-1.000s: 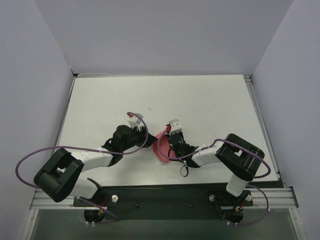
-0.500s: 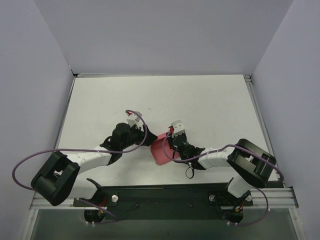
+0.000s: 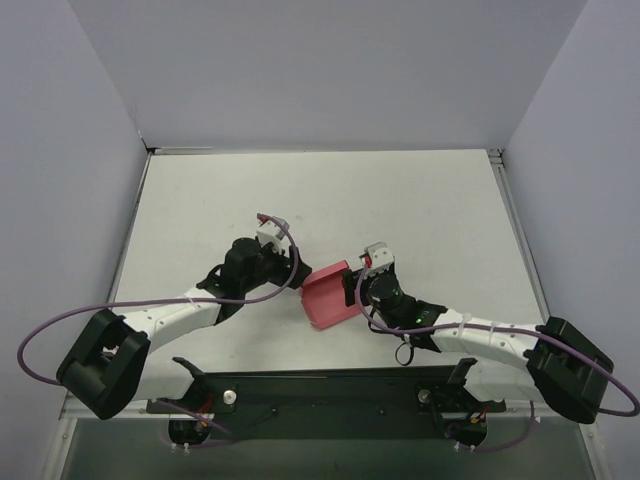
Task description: Fold the paper box
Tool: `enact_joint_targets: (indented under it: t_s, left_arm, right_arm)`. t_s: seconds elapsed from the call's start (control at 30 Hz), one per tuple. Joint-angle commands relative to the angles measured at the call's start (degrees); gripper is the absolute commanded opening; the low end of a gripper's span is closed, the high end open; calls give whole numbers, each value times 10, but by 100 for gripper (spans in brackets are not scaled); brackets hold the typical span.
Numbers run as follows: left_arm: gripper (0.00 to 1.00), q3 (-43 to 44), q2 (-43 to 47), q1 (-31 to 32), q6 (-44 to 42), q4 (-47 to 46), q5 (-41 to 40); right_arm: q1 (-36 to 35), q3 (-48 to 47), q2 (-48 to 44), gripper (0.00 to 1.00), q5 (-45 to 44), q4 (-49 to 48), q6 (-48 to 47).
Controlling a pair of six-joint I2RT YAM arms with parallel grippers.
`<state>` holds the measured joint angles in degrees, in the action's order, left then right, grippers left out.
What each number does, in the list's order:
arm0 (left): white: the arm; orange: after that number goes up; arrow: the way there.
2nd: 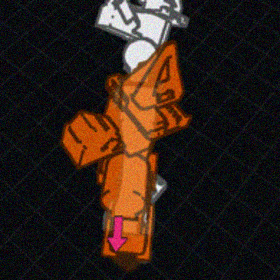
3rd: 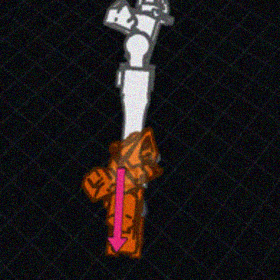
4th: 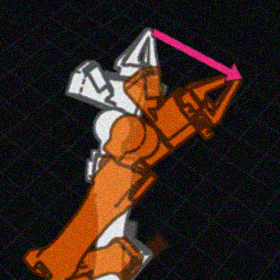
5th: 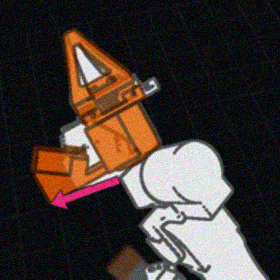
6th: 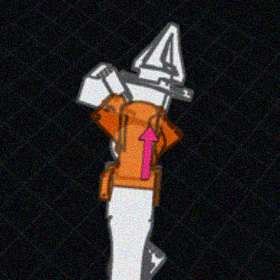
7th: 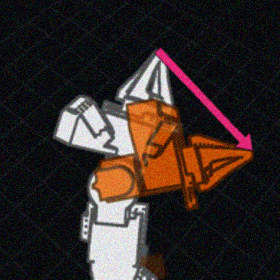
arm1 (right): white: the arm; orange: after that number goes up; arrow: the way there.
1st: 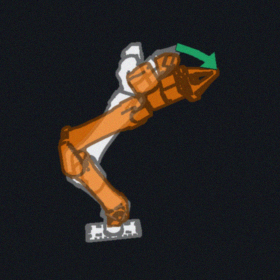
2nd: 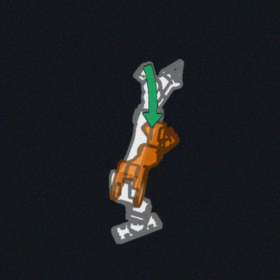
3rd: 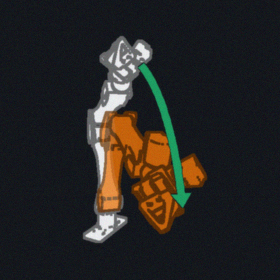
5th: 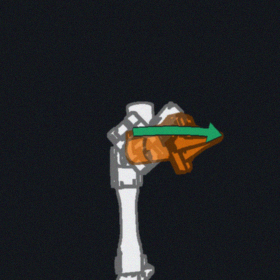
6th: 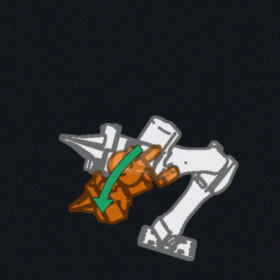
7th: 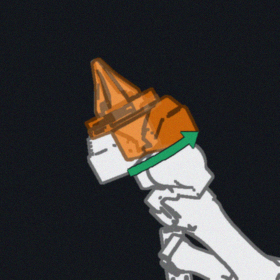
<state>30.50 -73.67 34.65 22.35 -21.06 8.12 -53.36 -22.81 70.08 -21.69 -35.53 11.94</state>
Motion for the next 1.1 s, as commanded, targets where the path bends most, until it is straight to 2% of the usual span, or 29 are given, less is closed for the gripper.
enact_joint_targets:
  t_s: [0.0, 0.13, 0.33, 0.47, 0.7, 0.8, 0.83, 0.93, 1.07]
  left_arm:
    - [78, 45, 19, 36, -104, 49, -28]
    - [78, 67, 18, 98, -186, 65, -93]
    - [81, 115, -16, 172, -268, 95, -168]
    - [81, 150, -74, 199, -299, 124, -230]
    - [81, 190, -134, 215, -310, 148, -267]
    - [75, 204, -153, 214, -303, 161, -290]
    - [67, 210, -161, 214, -289, 167, -296]
    - [52, 213, -169, 199, -255, 179, -290]
    - [47, 201, -167, 157, -190, 183, -238]
  right_arm:
    - [3, -4, -62, 69, 9, 86, 49]
    - [41, -14, -94, 69, 35, 140, 88]
    - [100, 6, -136, 70, 73, 151, 121]
    - [107, 17, -158, 69, 77, 155, 124]
    - [119, 36, -198, 69, 85, 158, 132]
    - [121, 38, -213, 69, 90, 163, 134]
    - [122, 38, -219, 68, 92, 168, 135]
    - [124, 37, -229, 68, 97, 174, 135]
    - [125, 33, -236, 68, 98, 186, 135]
